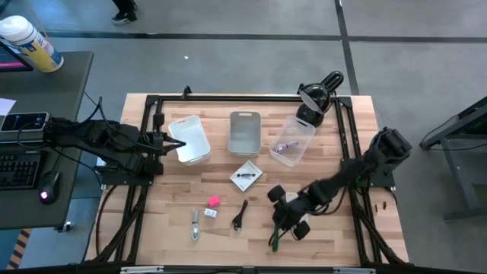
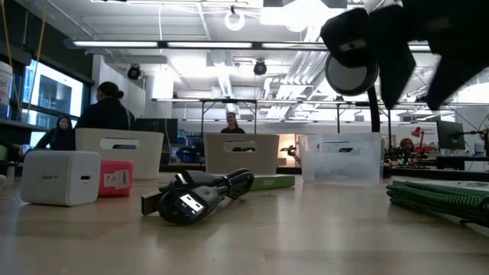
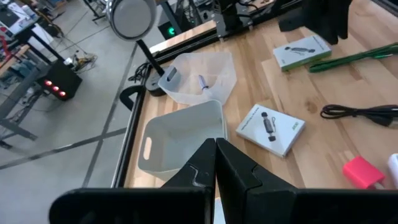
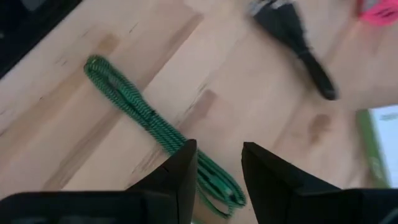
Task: Pick and place items into bin
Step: Put the green charger cable into the transparent bin
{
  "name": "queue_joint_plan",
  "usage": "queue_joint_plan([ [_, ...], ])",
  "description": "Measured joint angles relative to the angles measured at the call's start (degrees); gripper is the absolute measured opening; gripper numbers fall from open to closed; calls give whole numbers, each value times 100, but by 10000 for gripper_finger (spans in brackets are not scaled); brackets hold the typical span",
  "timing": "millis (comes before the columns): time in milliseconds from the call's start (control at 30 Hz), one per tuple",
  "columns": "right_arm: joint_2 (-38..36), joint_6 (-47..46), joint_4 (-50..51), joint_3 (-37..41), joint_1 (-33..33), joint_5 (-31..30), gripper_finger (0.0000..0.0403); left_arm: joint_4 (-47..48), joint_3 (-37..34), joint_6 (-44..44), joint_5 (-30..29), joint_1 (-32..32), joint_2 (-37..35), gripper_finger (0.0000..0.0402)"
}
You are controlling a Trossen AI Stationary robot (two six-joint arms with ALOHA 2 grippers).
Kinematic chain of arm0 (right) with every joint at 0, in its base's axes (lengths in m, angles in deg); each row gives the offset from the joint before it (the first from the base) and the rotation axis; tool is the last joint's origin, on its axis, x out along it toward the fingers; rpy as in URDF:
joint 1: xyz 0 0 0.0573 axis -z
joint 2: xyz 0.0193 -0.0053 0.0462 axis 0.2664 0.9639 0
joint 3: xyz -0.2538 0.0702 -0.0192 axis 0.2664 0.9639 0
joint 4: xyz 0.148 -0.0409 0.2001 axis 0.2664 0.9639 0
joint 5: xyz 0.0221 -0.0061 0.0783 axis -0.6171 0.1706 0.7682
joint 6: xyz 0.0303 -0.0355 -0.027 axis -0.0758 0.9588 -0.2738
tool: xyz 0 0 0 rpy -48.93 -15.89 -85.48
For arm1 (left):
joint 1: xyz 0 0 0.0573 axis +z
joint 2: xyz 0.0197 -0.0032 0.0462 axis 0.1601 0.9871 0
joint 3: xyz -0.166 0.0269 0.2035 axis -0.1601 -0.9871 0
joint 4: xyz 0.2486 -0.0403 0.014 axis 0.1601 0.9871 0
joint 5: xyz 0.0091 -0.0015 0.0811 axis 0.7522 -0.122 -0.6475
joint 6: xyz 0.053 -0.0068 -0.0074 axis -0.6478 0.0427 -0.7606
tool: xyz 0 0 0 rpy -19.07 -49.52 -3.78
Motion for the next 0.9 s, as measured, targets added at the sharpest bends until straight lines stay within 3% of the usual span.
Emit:
queue_joint_plan([
  [267, 293, -504, -73, 0, -150, -188, 117, 0, 0, 18, 272, -2, 2, 1],
  [900, 613, 540, -152, 0, -201, 100, 117, 0, 0, 127, 270, -2, 2, 1],
])
